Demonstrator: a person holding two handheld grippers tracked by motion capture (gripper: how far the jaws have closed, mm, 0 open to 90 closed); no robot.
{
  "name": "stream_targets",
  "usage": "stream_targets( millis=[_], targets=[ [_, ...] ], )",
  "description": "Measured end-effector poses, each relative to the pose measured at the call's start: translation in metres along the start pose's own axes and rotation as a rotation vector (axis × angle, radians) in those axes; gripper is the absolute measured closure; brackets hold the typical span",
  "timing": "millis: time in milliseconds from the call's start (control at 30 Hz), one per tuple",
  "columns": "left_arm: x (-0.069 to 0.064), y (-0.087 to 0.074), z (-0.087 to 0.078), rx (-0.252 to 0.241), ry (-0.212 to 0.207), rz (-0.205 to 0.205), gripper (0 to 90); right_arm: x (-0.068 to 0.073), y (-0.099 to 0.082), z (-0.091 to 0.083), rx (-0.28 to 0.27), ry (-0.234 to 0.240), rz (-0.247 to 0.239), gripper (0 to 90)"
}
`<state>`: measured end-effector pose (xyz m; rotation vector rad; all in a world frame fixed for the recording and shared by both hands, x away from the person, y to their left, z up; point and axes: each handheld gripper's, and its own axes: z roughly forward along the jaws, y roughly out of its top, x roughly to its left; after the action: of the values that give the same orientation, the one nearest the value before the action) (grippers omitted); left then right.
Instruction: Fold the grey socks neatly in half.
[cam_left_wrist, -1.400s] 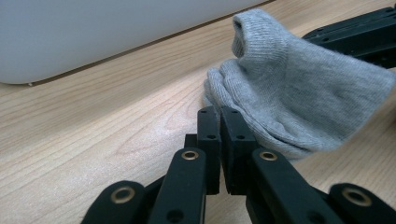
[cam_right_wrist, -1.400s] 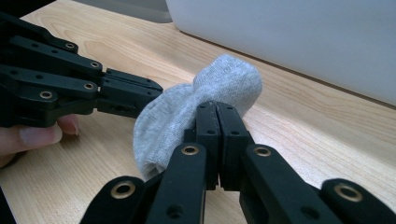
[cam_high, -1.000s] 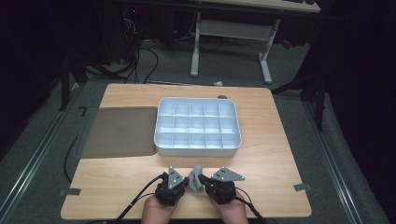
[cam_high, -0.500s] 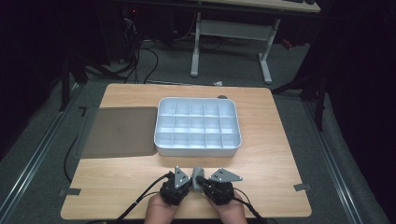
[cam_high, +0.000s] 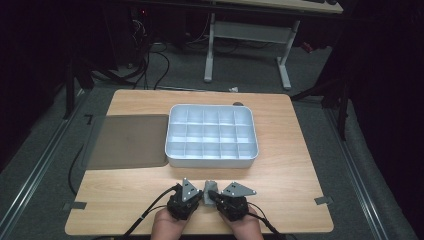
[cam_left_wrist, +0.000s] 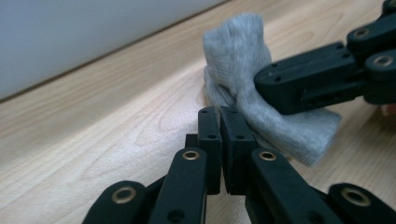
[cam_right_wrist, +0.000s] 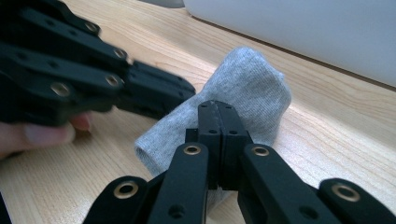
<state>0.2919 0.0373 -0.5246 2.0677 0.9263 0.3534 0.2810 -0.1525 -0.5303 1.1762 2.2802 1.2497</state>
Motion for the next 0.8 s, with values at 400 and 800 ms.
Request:
stream_targets(
  millis=[400,800],
  targets=[
    [-0.014,0.007,-0.001,-0.060,-0.005,0.041,90.0,-0.003,-0.001,0.000,-0.003,0.020,0.022,90.0],
    [-0.012,0.003,0.002,-0.048,0.000,0.032,90.0,-0.006,0.000,-0.002,-0.005,0.034,0.051,88.4]
  ],
)
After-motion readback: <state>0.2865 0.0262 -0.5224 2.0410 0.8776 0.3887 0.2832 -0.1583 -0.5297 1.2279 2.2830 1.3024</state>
